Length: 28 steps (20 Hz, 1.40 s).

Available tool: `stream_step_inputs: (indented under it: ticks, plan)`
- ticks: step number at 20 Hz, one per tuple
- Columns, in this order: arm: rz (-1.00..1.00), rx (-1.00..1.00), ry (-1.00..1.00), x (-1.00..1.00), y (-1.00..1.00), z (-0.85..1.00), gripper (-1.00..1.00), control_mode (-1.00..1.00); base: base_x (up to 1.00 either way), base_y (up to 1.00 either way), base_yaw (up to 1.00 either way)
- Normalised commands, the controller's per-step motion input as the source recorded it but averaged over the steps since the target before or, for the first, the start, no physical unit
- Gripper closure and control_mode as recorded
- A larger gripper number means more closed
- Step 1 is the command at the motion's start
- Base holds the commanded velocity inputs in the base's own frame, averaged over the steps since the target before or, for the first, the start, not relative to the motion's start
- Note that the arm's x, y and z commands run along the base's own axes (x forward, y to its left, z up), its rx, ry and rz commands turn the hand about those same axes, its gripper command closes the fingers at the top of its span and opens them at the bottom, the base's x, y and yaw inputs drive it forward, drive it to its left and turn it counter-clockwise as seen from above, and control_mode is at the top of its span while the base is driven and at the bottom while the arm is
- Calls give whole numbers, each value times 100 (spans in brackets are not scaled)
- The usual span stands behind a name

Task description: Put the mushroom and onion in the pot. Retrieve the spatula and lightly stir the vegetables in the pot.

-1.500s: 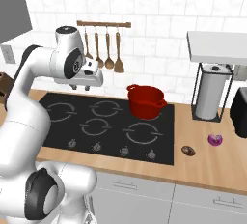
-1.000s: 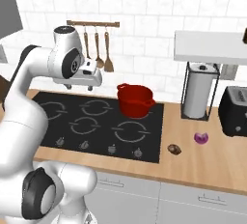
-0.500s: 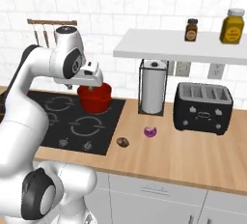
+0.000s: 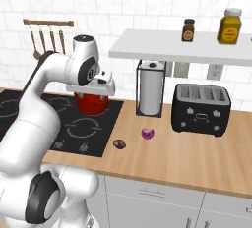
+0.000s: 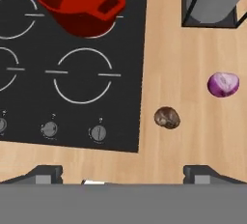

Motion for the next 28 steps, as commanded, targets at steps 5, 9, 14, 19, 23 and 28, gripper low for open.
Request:
stream_step_inputs:
  ticks: [5, 9, 14, 19, 23, 28]
  plan:
    - [0, -7, 9, 0, -11, -97, -100, -100, 0, 0, 0]
    - [0, -8, 1, 0, -10, -79, -100, -100, 0, 0, 0]
    - [0, -5, 0, 0, -29, -69, -100, -100, 0, 0, 0]
    - [0, -6, 0, 0, -31, -70, -100, -100, 0, 0, 0]
    - [0, -7, 0, 0, -23, -54, -100, -100, 0, 0, 0]
    - [0, -2, 0, 12, -23, -31, -100, -100, 0, 0, 0]
